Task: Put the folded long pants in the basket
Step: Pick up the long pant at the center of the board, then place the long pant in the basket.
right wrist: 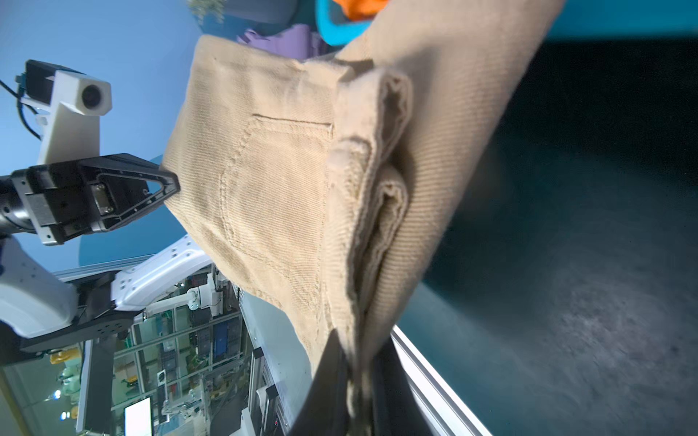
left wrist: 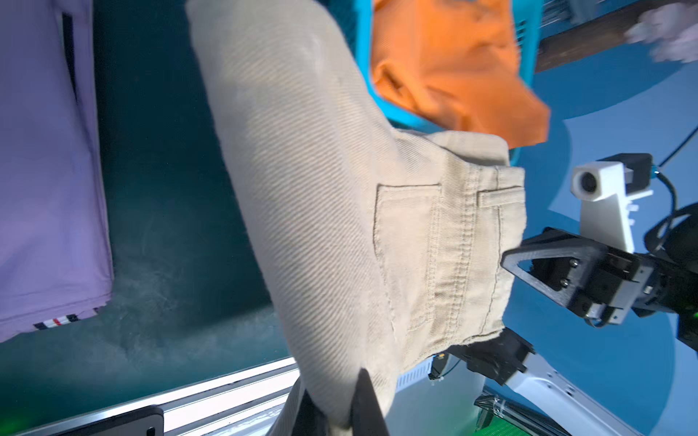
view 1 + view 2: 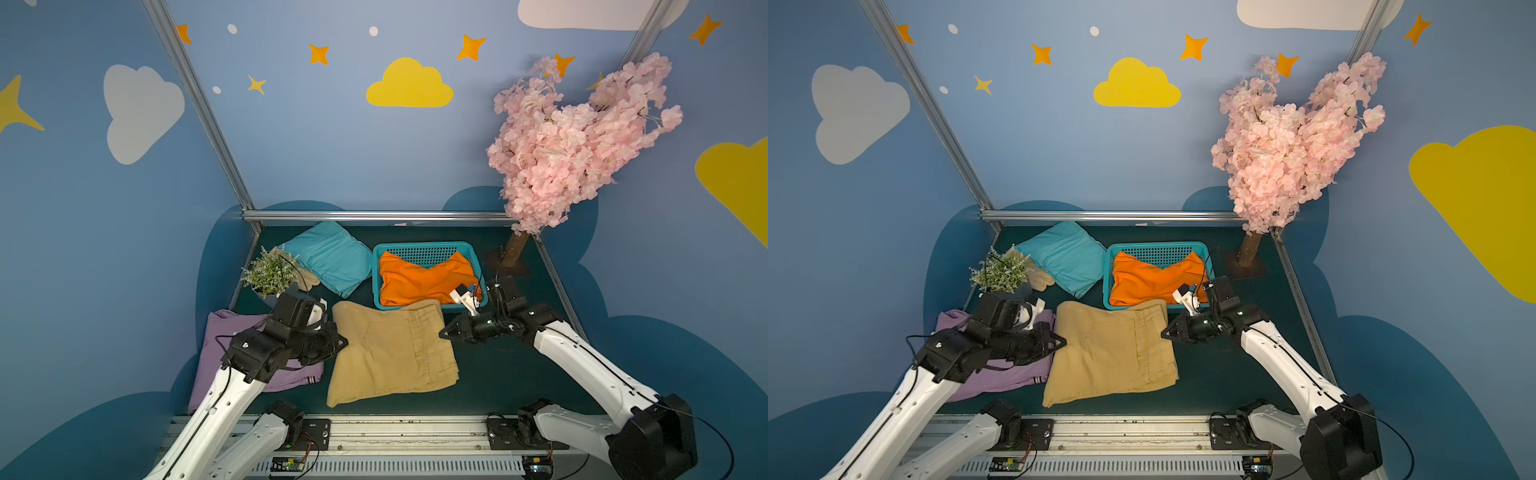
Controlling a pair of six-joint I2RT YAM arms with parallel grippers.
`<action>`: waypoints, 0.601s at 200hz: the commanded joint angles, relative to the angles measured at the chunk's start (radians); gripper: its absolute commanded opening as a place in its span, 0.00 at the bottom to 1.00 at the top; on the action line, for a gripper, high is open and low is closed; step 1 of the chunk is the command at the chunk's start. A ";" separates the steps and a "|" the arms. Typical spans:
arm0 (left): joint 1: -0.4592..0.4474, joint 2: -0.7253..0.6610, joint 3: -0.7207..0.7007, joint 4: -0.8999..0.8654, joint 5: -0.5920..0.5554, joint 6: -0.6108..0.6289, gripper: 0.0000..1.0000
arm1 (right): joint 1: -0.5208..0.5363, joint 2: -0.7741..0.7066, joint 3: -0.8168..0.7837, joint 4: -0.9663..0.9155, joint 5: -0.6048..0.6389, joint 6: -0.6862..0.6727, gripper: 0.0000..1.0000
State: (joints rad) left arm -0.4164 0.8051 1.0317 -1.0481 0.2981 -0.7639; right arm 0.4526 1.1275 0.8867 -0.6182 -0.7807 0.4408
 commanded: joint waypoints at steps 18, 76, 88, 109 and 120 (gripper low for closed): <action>0.021 0.203 0.311 -0.085 -0.060 0.112 0.02 | -0.066 -0.044 0.244 0.034 0.087 0.054 0.00; 0.081 0.793 0.734 0.037 -0.005 0.188 0.02 | -0.232 0.308 0.606 -0.097 0.261 -0.010 0.00; 0.089 0.909 0.823 0.039 0.010 0.193 0.02 | -0.249 0.375 0.643 -0.102 0.290 -0.010 0.00; 0.101 1.089 0.976 0.013 0.043 0.193 0.03 | -0.262 0.488 0.730 -0.150 0.337 -0.017 0.00; 0.102 1.184 1.078 -0.042 0.048 0.190 0.03 | -0.265 0.533 0.766 -0.175 0.370 -0.025 0.00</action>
State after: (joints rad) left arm -0.3286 1.8809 1.9427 -1.0142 0.3038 -0.5957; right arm 0.1997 1.5978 1.5627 -0.7311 -0.5034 0.4408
